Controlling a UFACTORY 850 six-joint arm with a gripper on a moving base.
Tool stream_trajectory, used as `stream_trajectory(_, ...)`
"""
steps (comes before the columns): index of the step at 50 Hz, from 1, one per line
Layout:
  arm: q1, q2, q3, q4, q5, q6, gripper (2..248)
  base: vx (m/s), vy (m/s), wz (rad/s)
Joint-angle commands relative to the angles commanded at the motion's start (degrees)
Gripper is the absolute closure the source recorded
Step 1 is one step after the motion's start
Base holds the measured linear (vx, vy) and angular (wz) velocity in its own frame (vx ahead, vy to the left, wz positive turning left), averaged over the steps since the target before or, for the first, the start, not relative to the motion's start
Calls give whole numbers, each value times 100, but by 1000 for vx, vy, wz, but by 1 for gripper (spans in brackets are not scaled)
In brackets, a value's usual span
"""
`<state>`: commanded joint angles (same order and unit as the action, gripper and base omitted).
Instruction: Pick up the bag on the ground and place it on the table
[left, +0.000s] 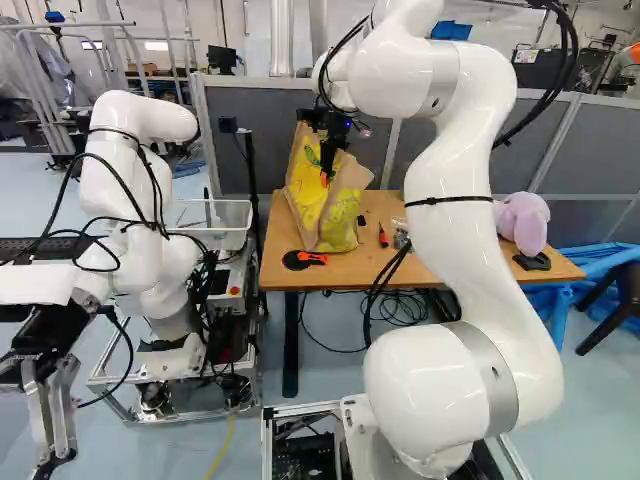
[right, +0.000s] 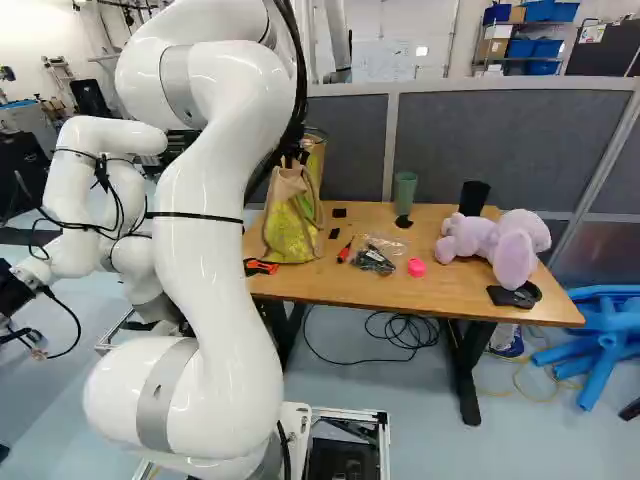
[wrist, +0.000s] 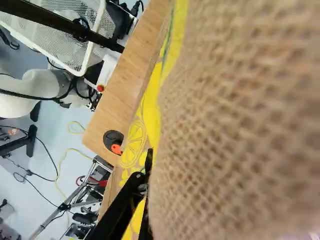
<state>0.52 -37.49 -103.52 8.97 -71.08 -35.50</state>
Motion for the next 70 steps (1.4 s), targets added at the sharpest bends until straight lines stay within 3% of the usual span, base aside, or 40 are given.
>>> stream_trajectory(18,0,-10,-2,0,0,0,219,0,0,0)
stream_trajectory(19,0,-10,-2,0,0,0,187,0,0,0)
stream_trajectory(24,0,-10,-2,0,0,0,187,0,0,0)
stream_trajectory(25,0,-10,-2,0,0,0,153,0,0,0)
stream_trajectory(29,0,6,0,0,0,0,153,0,0,0)
stream_trajectory(30,0,14,1,0,0,0,117,0,0,0)
stream_trajectory(34,0,60,6,0,0,0,117,0,0,0)
stream_trajectory(35,0,73,7,0,0,0,81,0,0,0)
stream_trajectory(39,0,127,12,0,0,0,81,0,0,0)
stream_trajectory(40,0,141,14,0,0,0,44,0,0,0)
stream_trajectory(45,0,211,19,0,0,0,44,0,0,0)
stream_trajectory(46,0,226,19,0,0,0,8,0,0,0)
stream_trajectory(70,1,558,21,0,0,0,3,0,0,0)
